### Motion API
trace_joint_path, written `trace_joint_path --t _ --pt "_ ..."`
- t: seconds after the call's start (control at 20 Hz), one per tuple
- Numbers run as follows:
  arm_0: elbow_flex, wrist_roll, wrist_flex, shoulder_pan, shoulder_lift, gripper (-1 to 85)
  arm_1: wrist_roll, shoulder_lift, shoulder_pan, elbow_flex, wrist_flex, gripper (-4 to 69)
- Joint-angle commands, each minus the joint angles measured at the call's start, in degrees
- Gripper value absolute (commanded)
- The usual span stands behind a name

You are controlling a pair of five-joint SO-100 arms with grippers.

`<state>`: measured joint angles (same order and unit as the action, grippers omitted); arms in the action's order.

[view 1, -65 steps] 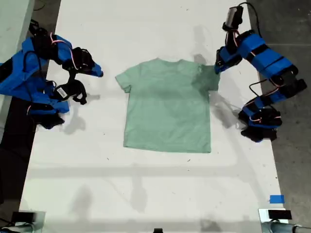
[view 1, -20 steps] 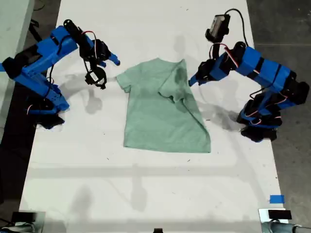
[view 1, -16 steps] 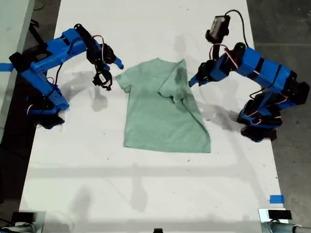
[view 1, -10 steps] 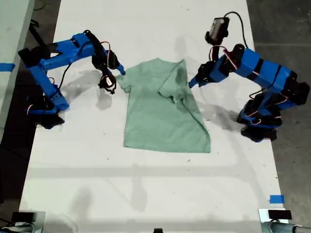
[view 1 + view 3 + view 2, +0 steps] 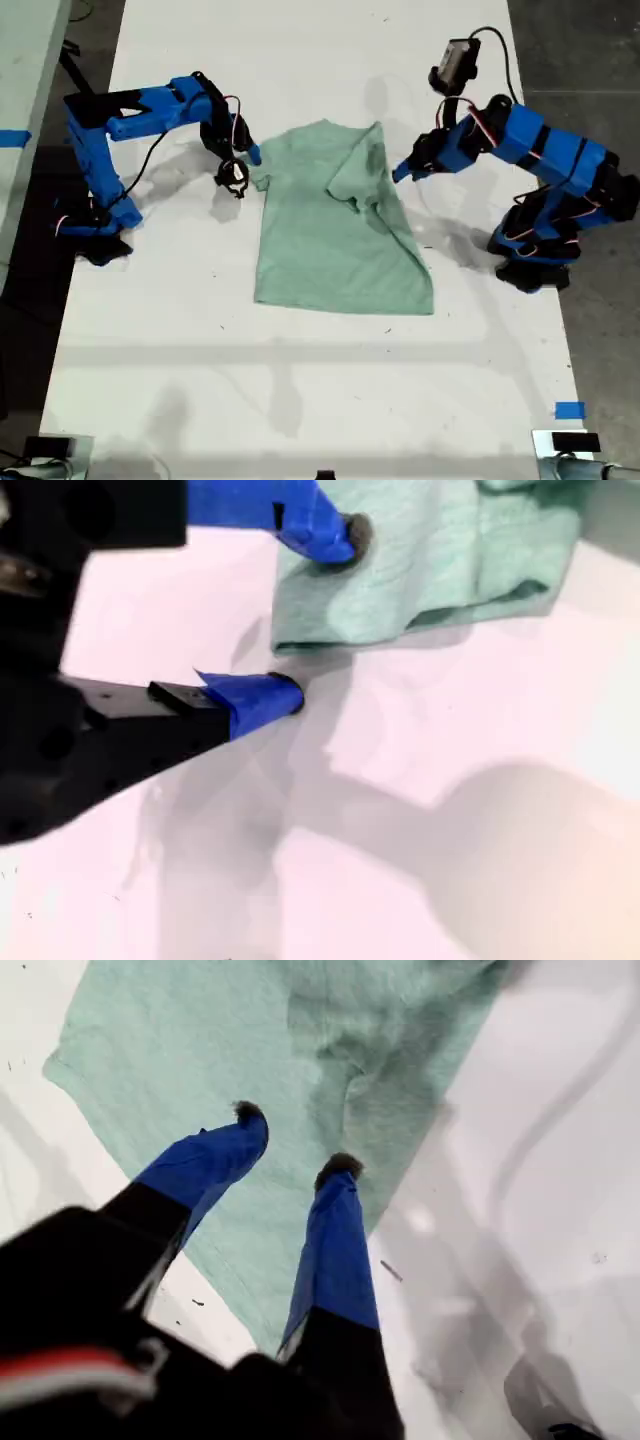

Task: Fold t-shirt

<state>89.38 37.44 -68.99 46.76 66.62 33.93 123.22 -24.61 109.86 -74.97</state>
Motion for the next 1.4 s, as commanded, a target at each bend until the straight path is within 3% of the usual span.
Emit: trace_joint_path --t 0.0,0.1,0.15,0.65,1.0,1.25,1.35 --pt "-5.7 0.4 -2.9 0.1 -1.9 20.3 -0.8 4.2 1.0 0.4 2.0 14.9" --pt "-8.4 0.4 -5.6 0.4 -4.0 2.8 -1.0 5.5 0.9 1.7 2.2 14.7" --pt "-8.5 0.3 -5.7 0.4 -4.0 0.0 -1.0 6.0 0.8 2.0 2.2 14.6" --pt "1.8 -0.9 -7.1 5.4 18.7 0.0 -1.3 10.9 0.2 6.2 1.7 13.9" --pt "-11.4 -4.3 0.6 -9.0 12.4 0.0 -2.9 14.5 0.9 9.3 1.1 13.3" --pt "-44.6 -5.6 -4.3 -15.5 -10.9 0.0 -4.0 15.8 1.8 10.5 0.9 13.1" --pt "-47.5 -6.6 -0.7 -16.2 -14.6 0.0 -4.7 16.7 2.4 11.5 0.9 12.9"
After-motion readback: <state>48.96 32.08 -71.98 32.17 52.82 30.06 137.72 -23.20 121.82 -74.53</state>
